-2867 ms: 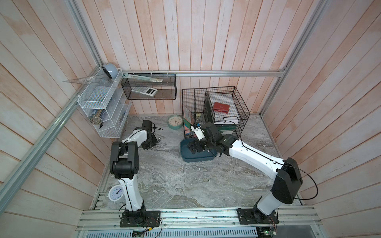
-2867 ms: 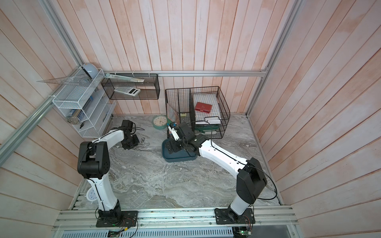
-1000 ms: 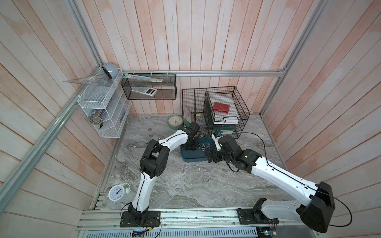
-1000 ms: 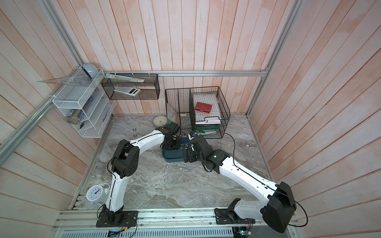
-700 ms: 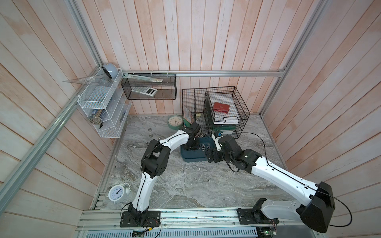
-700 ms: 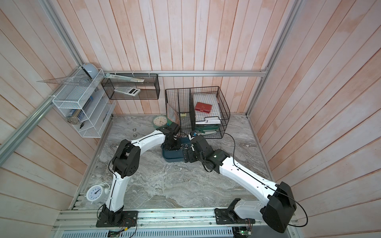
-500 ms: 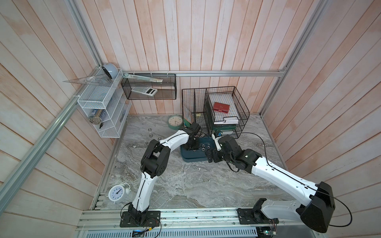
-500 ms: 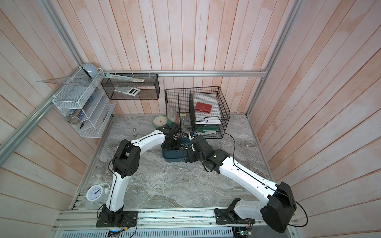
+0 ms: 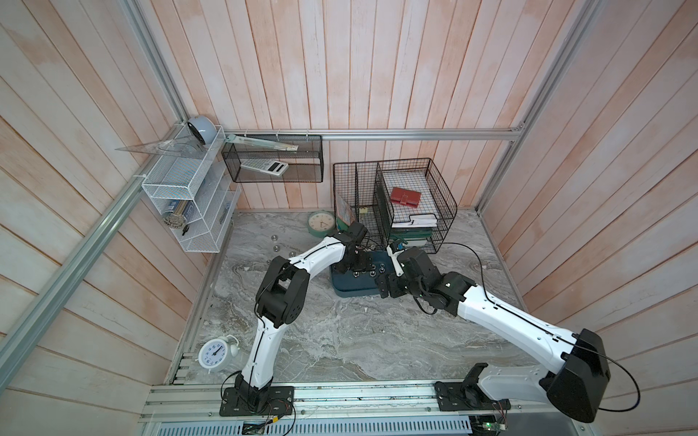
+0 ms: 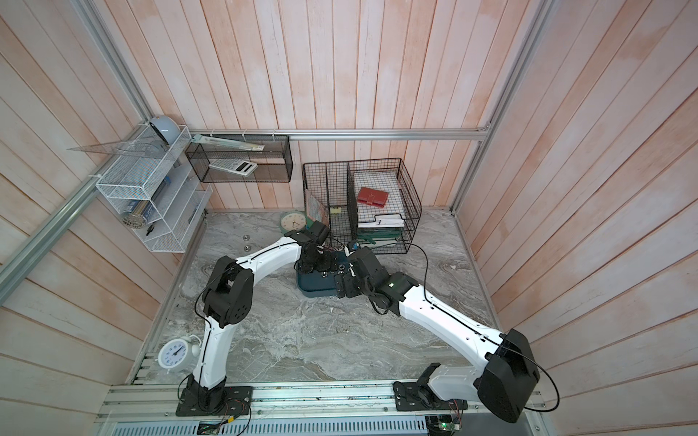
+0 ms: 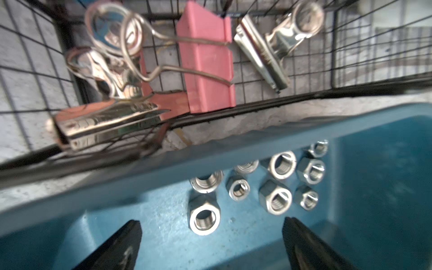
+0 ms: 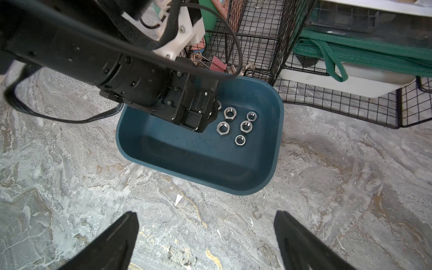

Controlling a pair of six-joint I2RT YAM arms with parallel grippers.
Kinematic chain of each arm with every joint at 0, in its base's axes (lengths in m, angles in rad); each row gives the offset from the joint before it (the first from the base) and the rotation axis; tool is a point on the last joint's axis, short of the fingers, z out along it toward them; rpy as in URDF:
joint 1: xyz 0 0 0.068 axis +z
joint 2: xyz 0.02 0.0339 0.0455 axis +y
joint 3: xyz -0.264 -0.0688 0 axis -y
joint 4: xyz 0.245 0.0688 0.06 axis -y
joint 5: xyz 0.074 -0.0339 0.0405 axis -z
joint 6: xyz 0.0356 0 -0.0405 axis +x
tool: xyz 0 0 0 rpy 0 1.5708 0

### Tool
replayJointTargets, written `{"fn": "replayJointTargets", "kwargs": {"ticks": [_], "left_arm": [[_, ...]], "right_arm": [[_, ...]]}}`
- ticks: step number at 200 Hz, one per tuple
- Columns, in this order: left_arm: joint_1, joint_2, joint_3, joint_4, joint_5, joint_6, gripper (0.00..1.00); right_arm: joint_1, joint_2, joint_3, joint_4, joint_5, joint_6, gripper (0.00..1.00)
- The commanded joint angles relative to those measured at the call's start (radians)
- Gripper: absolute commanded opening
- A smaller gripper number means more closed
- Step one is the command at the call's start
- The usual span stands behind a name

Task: Put the nuts on the desktop into the storage box
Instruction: Place the nut in the storage box, then pick up the nut from the center of the board.

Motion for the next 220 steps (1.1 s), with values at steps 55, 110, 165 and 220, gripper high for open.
{"fn": "replayJointTargets", "kwargs": {"ticks": [55, 110, 165, 220], "left_arm": [[0.056, -0.188, 0.007, -0.039, -0.05, -0.007, 1.0], [0.191, -0.338, -0.16, 0.01, -0.084, -0.02, 1.0], [0.348, -0.433, -0.313, 0.037, -0.13, -0.011, 1.0], [0.508, -0.441, -0.408, 0.096, -0.124, -0.007, 1.0]], "right_arm": [[-0.003, 0.086, 0.113, 0.05, -0.098, -0.047, 0.98], [0.022, 0.249, 0.264, 0.076, -0.216, -0.103, 0.98], [0.042, 0.413, 0.44, 0.05, -0.333, -0.145, 0.98], [0.057, 0.501, 0.55, 0.023, -0.365, -0.169, 0.98]]}}
